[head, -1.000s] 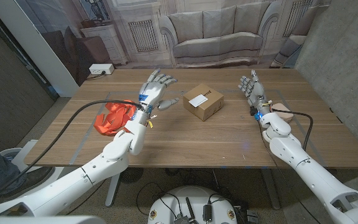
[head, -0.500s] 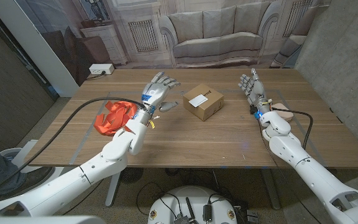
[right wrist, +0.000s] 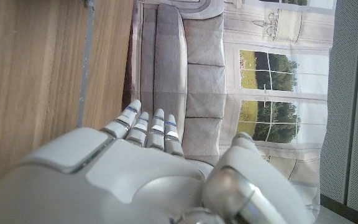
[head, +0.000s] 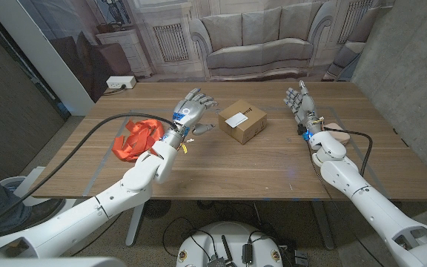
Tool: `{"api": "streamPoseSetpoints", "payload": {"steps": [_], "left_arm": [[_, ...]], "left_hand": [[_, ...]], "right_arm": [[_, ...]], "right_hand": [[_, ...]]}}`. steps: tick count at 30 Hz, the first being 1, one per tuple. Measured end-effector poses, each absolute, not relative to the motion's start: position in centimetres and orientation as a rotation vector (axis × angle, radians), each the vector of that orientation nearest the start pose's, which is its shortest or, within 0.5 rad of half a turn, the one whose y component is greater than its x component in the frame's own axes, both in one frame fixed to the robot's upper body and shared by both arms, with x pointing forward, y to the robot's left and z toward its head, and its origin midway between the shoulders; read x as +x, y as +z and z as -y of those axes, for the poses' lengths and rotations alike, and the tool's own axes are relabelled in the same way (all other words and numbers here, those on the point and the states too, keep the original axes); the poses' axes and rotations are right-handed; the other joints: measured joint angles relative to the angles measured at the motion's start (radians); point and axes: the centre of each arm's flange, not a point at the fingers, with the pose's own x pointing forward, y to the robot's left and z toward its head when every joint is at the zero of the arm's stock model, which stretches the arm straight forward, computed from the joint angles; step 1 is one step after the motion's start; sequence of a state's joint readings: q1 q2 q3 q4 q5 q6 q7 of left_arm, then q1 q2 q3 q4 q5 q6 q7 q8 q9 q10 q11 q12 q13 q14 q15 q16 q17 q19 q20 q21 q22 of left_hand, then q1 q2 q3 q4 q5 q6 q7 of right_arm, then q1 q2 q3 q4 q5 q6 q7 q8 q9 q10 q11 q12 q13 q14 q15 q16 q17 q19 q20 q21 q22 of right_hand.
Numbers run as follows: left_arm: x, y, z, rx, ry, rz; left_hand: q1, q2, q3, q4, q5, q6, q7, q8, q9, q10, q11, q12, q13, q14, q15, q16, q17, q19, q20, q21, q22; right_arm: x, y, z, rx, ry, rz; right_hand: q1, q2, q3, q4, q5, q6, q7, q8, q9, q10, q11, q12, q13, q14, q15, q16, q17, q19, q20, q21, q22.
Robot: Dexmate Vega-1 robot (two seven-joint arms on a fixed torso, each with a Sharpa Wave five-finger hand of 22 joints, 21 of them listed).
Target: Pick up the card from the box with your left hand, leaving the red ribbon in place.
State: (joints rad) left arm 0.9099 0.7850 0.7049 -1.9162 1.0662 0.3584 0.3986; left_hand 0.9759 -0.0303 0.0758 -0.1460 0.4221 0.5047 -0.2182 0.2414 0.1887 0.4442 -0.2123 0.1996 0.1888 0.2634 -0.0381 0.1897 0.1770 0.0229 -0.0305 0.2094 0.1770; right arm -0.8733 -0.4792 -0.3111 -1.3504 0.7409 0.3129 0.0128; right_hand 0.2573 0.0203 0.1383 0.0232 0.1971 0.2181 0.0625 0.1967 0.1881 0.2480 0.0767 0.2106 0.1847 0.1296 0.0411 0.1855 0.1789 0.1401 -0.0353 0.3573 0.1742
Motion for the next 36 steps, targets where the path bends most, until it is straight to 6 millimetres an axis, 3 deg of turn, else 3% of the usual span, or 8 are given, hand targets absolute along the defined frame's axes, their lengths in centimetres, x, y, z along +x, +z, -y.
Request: {"api": "streamPoseSetpoints", "payload": {"steps": [9, 14, 20, 36], "left_arm": [[53.3, -0.7, -16.0, 1.681, 0.413, 1.049], [53.6, -0.6, -15.6, 1.697, 0.402, 1.053], [53.8, -0.5, -15.3, 1.702, 0.393, 1.062], [54.6, -0.8, -14.3, 1.688, 0.363, 1.090]], "left_hand": [[0.017, 0.026, 0.002, 0.010, -0.004, 0.026, 0.000, 0.000, 0.000, 0.023, -0.002, 0.001, 0.000, 0.014, -0.004, 0.000, 0.002, 0.003, -0.004, 0.000, 0.000], [0.059, 0.067, 0.010, 0.010, -0.024, 0.103, -0.002, 0.018, 0.005, 0.085, -0.005, 0.005, 0.000, 0.033, -0.003, 0.000, 0.000, 0.007, -0.007, 0.000, 0.000], [0.099, 0.088, 0.016, 0.007, -0.042, 0.170, -0.002, 0.029, 0.005, 0.136, -0.007, 0.005, 0.000, 0.052, -0.006, 0.000, 0.000, 0.011, -0.004, 0.000, 0.000], [0.126, 0.082, 0.016, 0.007, -0.061, 0.193, -0.007, 0.037, 0.005, 0.159, -0.006, 0.005, 0.000, 0.057, 0.000, 0.000, 0.000, 0.019, -0.005, -0.008, 0.000]], "right_arm": [[64.5, -1.7, 29.5, 0.198, 0.187, 0.641], [64.7, -1.9, 29.4, 0.201, 0.188, 0.636], [64.8, -1.9, 29.2, 0.203, 0.189, 0.634], [65.3, -2.0, 29.0, 0.204, 0.194, 0.626]], "right_hand": [[0.000, 0.000, -0.004, -0.004, 0.000, 0.004, 0.004, 0.000, 0.000, 0.000, 0.000, 0.000, 0.000, 0.000, 0.000, 0.000, 0.000, 0.000, 0.000, 0.000, 0.000], [0.000, 0.000, -0.009, 0.000, 0.000, 0.004, 0.004, 0.000, 0.000, 0.000, 0.000, 0.000, 0.000, 0.000, 0.000, 0.000, 0.000, 0.000, 0.000, -0.006, 0.000], [0.000, 0.000, -0.009, 0.000, 0.000, 0.004, 0.004, 0.000, 0.000, 0.000, 0.000, 0.000, 0.000, 0.000, 0.000, 0.000, 0.000, 0.000, 0.000, -0.006, 0.000], [-0.004, 0.004, -0.009, 0.000, 0.000, 0.004, 0.004, 0.000, 0.000, 0.000, 0.000, 0.000, 0.000, 0.000, 0.000, 0.000, 0.000, 0.005, -0.006, -0.014, 0.000]]}}
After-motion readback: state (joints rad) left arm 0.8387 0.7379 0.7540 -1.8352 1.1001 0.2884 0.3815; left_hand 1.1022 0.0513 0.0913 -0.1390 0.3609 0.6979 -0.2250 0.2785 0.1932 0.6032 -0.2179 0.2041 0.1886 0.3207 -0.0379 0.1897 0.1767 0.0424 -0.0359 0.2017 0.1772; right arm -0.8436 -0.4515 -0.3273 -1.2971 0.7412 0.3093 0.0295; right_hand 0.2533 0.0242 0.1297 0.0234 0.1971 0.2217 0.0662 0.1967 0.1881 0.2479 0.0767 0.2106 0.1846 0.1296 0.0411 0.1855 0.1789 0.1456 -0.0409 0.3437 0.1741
